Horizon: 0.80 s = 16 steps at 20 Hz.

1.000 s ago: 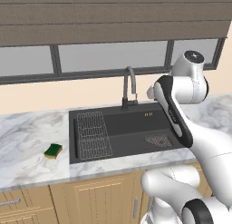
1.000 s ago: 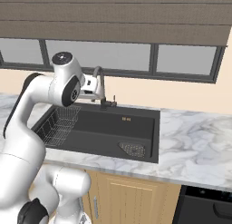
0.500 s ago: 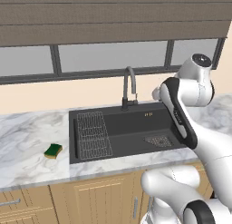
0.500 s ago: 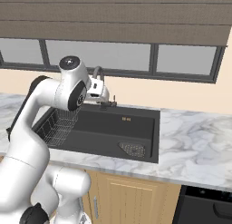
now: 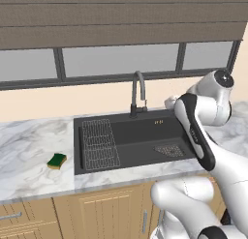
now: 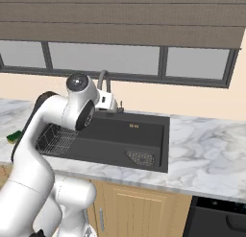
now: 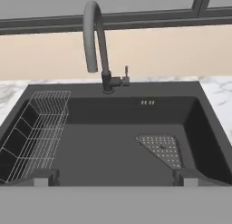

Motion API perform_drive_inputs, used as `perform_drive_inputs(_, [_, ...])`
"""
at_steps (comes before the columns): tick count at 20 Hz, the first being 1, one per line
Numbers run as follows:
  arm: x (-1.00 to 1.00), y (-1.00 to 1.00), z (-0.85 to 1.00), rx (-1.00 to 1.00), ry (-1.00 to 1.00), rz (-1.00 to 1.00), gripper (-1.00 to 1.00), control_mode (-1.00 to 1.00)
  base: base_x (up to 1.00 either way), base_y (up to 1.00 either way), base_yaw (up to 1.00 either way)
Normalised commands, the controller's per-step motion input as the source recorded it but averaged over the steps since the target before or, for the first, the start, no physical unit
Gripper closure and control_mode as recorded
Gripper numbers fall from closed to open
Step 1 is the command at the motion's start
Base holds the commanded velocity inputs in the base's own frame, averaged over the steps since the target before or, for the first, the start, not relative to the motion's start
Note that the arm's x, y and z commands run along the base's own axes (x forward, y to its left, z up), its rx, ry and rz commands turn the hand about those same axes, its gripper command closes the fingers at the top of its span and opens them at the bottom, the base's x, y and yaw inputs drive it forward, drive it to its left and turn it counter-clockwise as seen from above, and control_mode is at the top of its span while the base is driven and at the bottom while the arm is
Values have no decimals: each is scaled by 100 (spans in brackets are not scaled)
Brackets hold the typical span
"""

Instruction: Soak the sponge with water for a few seconds and then drop it inside the sink.

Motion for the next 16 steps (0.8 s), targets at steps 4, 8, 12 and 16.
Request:
perform_drive_inputs(4, [0, 0, -7, 0, -26, 0, -100, -100, 0, 0, 0])
perform_drive_inputs(8, [0, 0, -5, 0, -26, 0, -100, -100, 0, 0, 0])
perform_drive_inputs(12, [0, -1, -1, 0, -13, 0, -100, -100, 0, 0, 0])
perform_drive_inputs(16, [0, -2, 0, 0, -12, 0, -100, -100, 0, 0, 0])
